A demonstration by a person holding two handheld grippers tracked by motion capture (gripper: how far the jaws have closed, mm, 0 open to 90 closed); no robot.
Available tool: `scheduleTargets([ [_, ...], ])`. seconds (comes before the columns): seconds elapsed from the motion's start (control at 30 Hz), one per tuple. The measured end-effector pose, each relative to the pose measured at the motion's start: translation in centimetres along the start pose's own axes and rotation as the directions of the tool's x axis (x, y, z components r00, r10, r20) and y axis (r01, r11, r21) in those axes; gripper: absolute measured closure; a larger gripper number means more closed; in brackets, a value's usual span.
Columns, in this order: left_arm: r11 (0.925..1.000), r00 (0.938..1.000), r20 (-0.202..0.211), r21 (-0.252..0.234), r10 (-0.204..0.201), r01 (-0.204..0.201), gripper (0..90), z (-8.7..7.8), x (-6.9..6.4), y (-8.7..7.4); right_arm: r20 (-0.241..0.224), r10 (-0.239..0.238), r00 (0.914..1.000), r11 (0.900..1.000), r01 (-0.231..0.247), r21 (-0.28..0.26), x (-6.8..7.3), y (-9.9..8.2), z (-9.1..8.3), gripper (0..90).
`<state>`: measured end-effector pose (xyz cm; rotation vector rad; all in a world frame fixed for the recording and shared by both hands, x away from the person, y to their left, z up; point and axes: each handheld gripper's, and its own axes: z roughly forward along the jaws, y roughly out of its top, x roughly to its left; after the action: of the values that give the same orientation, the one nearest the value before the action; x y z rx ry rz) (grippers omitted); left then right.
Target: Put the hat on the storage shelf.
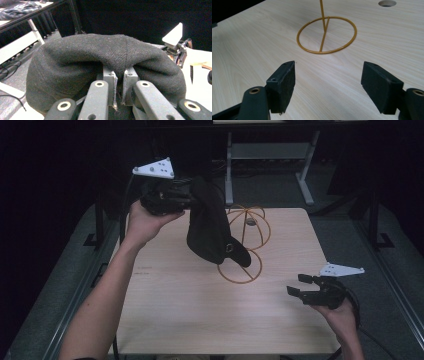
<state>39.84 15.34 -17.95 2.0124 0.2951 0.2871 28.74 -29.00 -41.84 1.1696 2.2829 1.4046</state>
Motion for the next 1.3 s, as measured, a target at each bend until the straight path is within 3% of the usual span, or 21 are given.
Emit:
scheduleTargets([
  [0.17, 1.0000, 0.9999, 0.011, 0.005, 0.006, -0.006, 84.4, 1.4, 0.5, 1.8, 0.008, 0.014, 0.9999, 0.9996, -0.013, -0.024, -0.2, -0.1, -0.5, 26.9],
  [0.43, 0.9995, 0.9998, 0.021, 0.030, 0.007, -0.007, 84.4, 3.5, 1.1, 3.1, 0.010, 0.024, 0.9997, 0.9991, -0.024, -0.036, -0.3, -0.2, -0.9, 26.8],
  [0.57, 0.9969, 0.9996, 0.029, 0.078, 0.007, -0.009, 84.3, 5.6, 1.3, 4.0, 0.010, 0.031, 0.9995, 0.9986, -0.031, -0.042, -0.4, -0.3, -1.1, 26.7],
  [0.8, 0.9929, 0.9989, 0.047, 0.119, -0.006, 0.000, 84.3, 8.2, 1.7, 4.9, 0.009, 0.028, 0.9996, 0.9987, -0.028, -0.044, -0.5, -0.4, -1.1, 26.7],
  [0.93, 0.9867, 0.9987, 0.048, 0.162, -0.017, 0.009, 84.2, 10.5, 1.8, 5.2, -0.001, 0.031, 0.9995, 0.9987, -0.031, -0.040, -0.6, -0.5, -1.0, 26.7],
  [0.97, 0.9822, 0.9987, 0.043, 0.187, -0.027, 0.018, 84.2, 12.0, 1.8, 5.2, -0.002, 0.037, 0.9993, 0.9984, -0.037, -0.042, -0.7, -0.6, -1.0, 26.7],
  [1.0, 0.9822, 0.9987, 0.043, 0.187, -0.027, 0.018, 84.2, 12.0, 1.8, 5.2, -0.002, 0.037, 0.9993, 0.9984, -0.037, -0.042, -0.7, -0.6, -1.0, 26.7],
  [1.03, 0.9772, 0.9985, 0.044, 0.211, -0.034, 0.024, 84.1, 13.7, 1.8, 5.4, -0.004, 0.038, 0.9993, 0.9985, -0.039, -0.039, -0.8, -0.7, -0.9, 26.6],
  [1.07, 0.9772, 0.9985, 0.044, 0.211, -0.034, 0.024, 84.1, 13.7, 1.8, 5.4, -0.006, 0.040, 0.9992, 0.9985, -0.040, -0.038, -0.9, -0.8, -0.9, 26.7],
  [1.1, 0.9712, 0.9983, 0.042, 0.236, -0.041, 0.030, 83.9, 15.4, 1.7, 5.5, -0.008, 0.044, 0.9990, 0.9983, -0.044, -0.037, -0.9, -0.8, -0.8, 26.7],
  [1.13, 0.9712, 0.9983, 0.042, 0.236, -0.041, 0.030, 83.3, 15.4, 1.7, 5.5, -0.007, 0.046, 0.9989, 0.9983, -0.046, -0.034, -0.9, -0.8, -0.8, 26.7],
  [1.17, 0.9636, 0.9973, 0.042, 0.263, -0.060, 0.047, 82.6, 16.7, 1.8, 5.6, -0.008, 0.049, 0.9988, 0.9982, -0.049, -0.035, -0.9, -0.9, -0.8, 26.7],
  [1.2, 0.9636, 0.9973, 0.042, 0.263, -0.060, 0.047, 81.0, 16.7, 1.8, 5.6, -0.008, 0.049, 0.9988, 0.9982, -0.049, -0.035, -0.9, -0.9, -0.8, 26.7],
  [1.23, 0.9594, 0.9918, 0.061, 0.267, -0.112, 0.092, 78.2, 17.5, 2.3, 5.5, -0.007, 0.046, 0.9989, 0.9983, -0.046, -0.034, -0.9, -0.9, -0.8, 26.6],
  [1.3, 0.9587, 0.9895, 0.054, 0.260, -0.134, 0.115, 73.3, 17.8, 2.5, 5.4, -0.007, 0.046, 0.9989, 0.9984, -0.047, -0.033, -0.8, -0.9, -0.7, 26.6],
])
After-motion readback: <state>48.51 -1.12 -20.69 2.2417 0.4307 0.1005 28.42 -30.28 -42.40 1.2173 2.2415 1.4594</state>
